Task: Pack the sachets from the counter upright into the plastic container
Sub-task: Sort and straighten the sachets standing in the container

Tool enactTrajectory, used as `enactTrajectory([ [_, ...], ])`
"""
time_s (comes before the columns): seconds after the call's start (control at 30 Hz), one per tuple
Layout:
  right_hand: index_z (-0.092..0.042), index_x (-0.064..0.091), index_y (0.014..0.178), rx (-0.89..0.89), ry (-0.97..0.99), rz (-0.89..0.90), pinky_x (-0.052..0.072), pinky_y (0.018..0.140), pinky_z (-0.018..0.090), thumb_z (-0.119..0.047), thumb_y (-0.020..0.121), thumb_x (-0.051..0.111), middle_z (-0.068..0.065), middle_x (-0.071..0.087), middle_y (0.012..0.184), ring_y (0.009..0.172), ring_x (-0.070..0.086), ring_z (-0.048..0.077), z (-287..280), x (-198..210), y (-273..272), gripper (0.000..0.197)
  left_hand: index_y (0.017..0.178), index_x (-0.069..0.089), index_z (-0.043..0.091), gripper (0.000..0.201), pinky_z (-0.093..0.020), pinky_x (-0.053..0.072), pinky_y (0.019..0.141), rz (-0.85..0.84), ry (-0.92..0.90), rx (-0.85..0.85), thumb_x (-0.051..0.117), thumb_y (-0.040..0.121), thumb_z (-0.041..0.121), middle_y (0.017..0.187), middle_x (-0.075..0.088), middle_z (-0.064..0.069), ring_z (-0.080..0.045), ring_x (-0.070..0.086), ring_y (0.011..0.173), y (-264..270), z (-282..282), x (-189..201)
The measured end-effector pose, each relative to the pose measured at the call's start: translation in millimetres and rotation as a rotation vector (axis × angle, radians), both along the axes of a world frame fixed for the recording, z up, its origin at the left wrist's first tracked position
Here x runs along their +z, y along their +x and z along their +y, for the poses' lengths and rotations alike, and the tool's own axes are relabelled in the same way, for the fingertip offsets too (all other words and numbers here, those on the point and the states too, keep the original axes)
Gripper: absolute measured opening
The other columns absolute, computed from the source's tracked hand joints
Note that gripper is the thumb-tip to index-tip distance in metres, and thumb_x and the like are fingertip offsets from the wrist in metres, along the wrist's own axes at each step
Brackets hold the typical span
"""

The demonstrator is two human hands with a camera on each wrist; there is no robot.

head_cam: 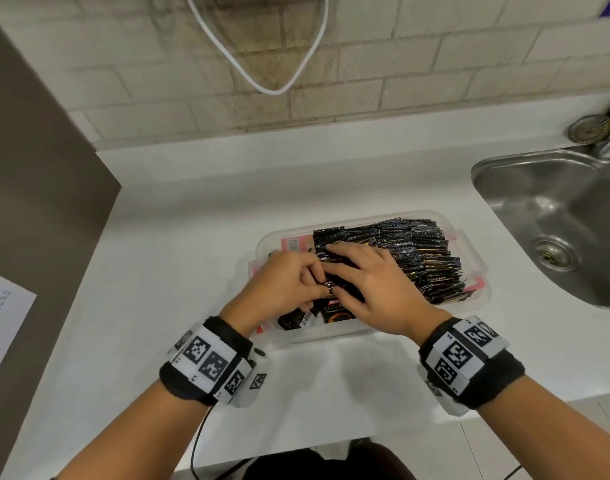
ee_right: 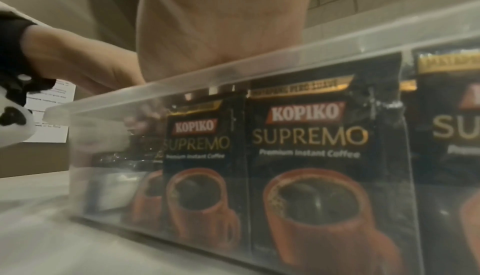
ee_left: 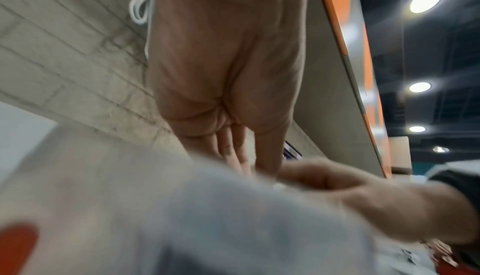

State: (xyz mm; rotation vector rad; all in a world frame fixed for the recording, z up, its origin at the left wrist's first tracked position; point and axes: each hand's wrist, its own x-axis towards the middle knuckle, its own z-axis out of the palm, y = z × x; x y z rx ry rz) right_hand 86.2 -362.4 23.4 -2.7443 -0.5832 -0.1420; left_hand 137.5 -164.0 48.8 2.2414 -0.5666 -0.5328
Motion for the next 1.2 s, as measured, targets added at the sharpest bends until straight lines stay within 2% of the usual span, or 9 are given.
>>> enactTrajectory([
  [0.1, -0.035, 0.058, 0.139, -0.034, 0.040, 0.074, 0.021, 0.118, 0.047, -0.023, 0.097, 0.056, -0.005, 0.039, 0.157, 0.150, 0.026, 0.019, -0.9, -2.1, 1.5, 0.044, 0.089, 0.068, 0.022, 0.009, -0.019, 0.057, 0.059, -0.058, 0.020, 0.018, 0.069, 0.093, 0.014, 0.067, 0.071, 0.005, -0.007, 0.070, 0.055, 11.1, 12.5, 13.4],
  [0.27, -0.037, 0.065, 0.131, -0.077, 0.107, 0.083, 0.021, 0.117, 0.042, -0.018, 0.094, 0.060, -0.007, 0.047, 0.152, 0.146, 0.034, 0.020, 0.0, -3.6, 1.2, 0.042, 0.113, 0.070, 0.021, 0.020, -0.018, 0.053, 0.071, -0.112, 0.281, -0.169, 0.067, 0.094, 0.016, 0.081, 0.064, 0.015, -0.002, 0.065, 0.069, 14.9, 16.3, 13.2],
  [0.37, -0.037, 0.067, 0.129, -0.096, 0.122, 0.090, 0.019, 0.114, 0.035, -0.020, 0.094, 0.061, -0.009, 0.046, 0.153, 0.145, 0.034, 0.018, -1.1, -5.3, 0.9, 0.040, 0.108, 0.070, 0.015, 0.018, -0.032, 0.055, 0.078, -0.200, 0.425, -0.230, 0.070, 0.091, 0.021, 0.095, 0.067, 0.001, -0.016, 0.063, 0.088, 8.2, 6.9, 1.6],
  [0.47, -0.035, 0.069, 0.127, -0.095, 0.143, 0.093, 0.021, 0.113, 0.036, -0.019, 0.093, 0.062, -0.008, 0.048, 0.152, 0.144, 0.036, 0.019, -0.8, -5.5, -0.1, 0.038, 0.111, 0.066, 0.014, 0.026, -0.040, 0.056, 0.078, -0.311, 0.491, -0.185, 0.072, 0.090, 0.028, 0.105, 0.061, -0.003, -0.022, 0.062, 0.093, 2.6, -2.2, -8.7],
  [0.6, -0.035, 0.070, 0.125, -0.099, 0.144, 0.094, 0.024, 0.113, 0.039, -0.021, 0.093, 0.062, -0.008, 0.048, 0.152, 0.143, 0.037, 0.019, -0.9, -5.6, -0.1, 0.036, 0.117, 0.060, 0.015, 0.038, -0.037, 0.050, 0.069, -0.425, 0.610, -0.161, 0.069, 0.089, 0.040, 0.111, 0.056, -0.003, -0.026, 0.062, 0.096, 0.7, -12.7, -17.3],
  [0.73, -0.034, 0.071, 0.124, -0.105, 0.157, 0.094, 0.024, 0.111, 0.038, -0.022, 0.093, 0.064, -0.007, 0.049, 0.151, 0.143, 0.037, 0.019, -1.1, -5.3, 0.0, 0.034, 0.110, 0.063, 0.015, 0.029, -0.037, 0.049, 0.064, -0.485, 0.686, -0.166, 0.069, 0.089, 0.034, 0.104, 0.064, -0.006, -0.030, 0.066, 0.093, -1.1, -17.9, -20.4],
  [0.93, -0.033, 0.072, 0.122, -0.108, 0.167, 0.092, 0.023, 0.111, 0.035, -0.021, 0.092, 0.064, -0.007, 0.050, 0.150, 0.142, 0.038, 0.019, -0.8, -4.5, 0.2, 0.033, 0.098, 0.068, 0.014, 0.012, -0.032, 0.045, 0.057, -0.287, 0.597, -0.089, 0.071, 0.087, 0.018, 0.088, 0.067, -0.004, -0.024, 0.062, 0.077, 3.4, -19.0, -12.1],
  [1.03, -0.034, 0.072, 0.122, -0.109, 0.159, 0.092, 0.023, 0.111, 0.035, -0.022, 0.091, 0.064, -0.008, 0.049, 0.151, 0.142, 0.037, 0.018, -1.3, -4.7, -0.2, 0.034, 0.094, 0.070, 0.012, 0.009, -0.035, 0.054, 0.064, -0.197, 0.511, -0.017, 0.072, 0.085, 0.014, 0.081, 0.065, -0.003, -0.019, 0.062, 0.073, 6.9, -16.3, 0.4],
  [1.2, -0.033, 0.073, 0.120, -0.112, 0.173, 0.080, 0.023, 0.112, 0.035, -0.019, 0.088, 0.064, -0.008, 0.051, 0.150, 0.142, 0.038, 0.018, -0.2, -4.7, -0.6, 0.036, 0.092, 0.069, 0.012, 0.015, -0.026, 0.043, 0.058, -0.173, 0.368, 0.093, 0.076, 0.080, 0.015, 0.077, 0.062, 0.000, -0.018, 0.061, 0.073, 15.5, -3.7, 28.7],
])
